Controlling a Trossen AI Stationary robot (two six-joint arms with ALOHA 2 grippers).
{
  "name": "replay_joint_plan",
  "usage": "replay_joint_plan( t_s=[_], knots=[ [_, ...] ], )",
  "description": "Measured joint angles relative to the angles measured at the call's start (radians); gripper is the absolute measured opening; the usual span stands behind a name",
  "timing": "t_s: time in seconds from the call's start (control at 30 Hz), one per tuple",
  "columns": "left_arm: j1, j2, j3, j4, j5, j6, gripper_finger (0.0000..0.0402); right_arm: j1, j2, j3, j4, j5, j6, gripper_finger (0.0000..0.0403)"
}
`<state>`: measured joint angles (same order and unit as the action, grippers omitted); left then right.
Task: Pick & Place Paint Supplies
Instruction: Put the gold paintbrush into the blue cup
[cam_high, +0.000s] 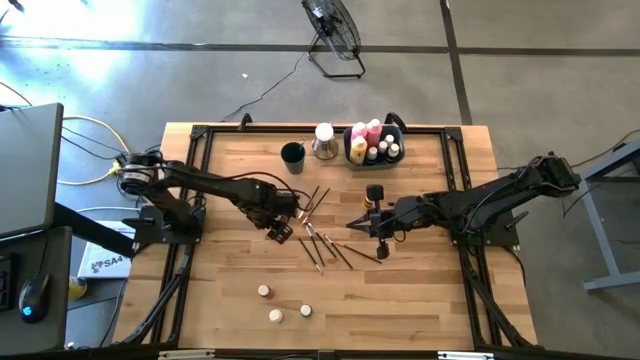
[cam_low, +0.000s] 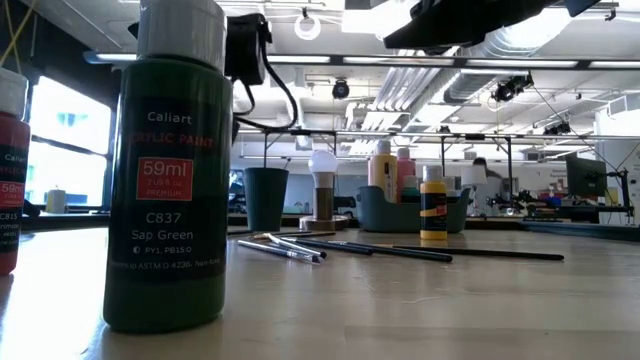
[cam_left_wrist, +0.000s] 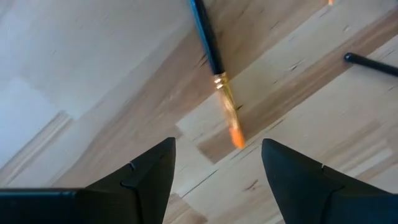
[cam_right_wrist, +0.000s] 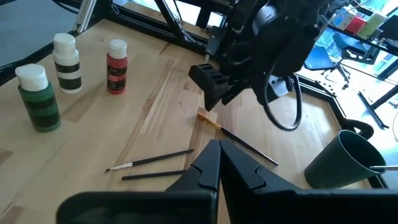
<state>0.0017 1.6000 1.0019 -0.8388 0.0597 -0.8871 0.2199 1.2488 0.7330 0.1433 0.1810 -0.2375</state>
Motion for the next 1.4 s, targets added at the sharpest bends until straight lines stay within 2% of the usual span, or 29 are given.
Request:
replay_joint_plan(
  t_s=[0.17, 0.47, 1.1, 1.2, 1.4],
  knots=[
    [-0.038, 0.027, 0.0, 0.031, 0.001, -0.001, 0.0234, 0.0, 0.0, 0.0, -0.015, 0.0, 0.005, 0.0002],
    [-0.096, 0.044, 0.0, 0.049, -0.1, -0.063, 0.0234, 0.0, 0.0, 0.0, -0.02, 0.0, 0.008, 0.0002],
    [-0.094, 0.131, 0.002, 0.058, -0.101, -0.064, 0.0233, 0.0, 0.0, 0.0, -0.02, 0.0, 0.008, 0.0002],
    [-0.094, 0.132, 0.002, 0.061, -0.101, -0.064, 0.0218, 0.0, 0.0, 0.0, -0.02, 0.0, 0.008, 0.0002],
    [-0.095, 0.132, 0.002, 0.074, -0.097, -0.063, 0.015, 0.0, 0.0, 0.0, -0.02, 0.0, 0.008, 0.0002]
  ],
)
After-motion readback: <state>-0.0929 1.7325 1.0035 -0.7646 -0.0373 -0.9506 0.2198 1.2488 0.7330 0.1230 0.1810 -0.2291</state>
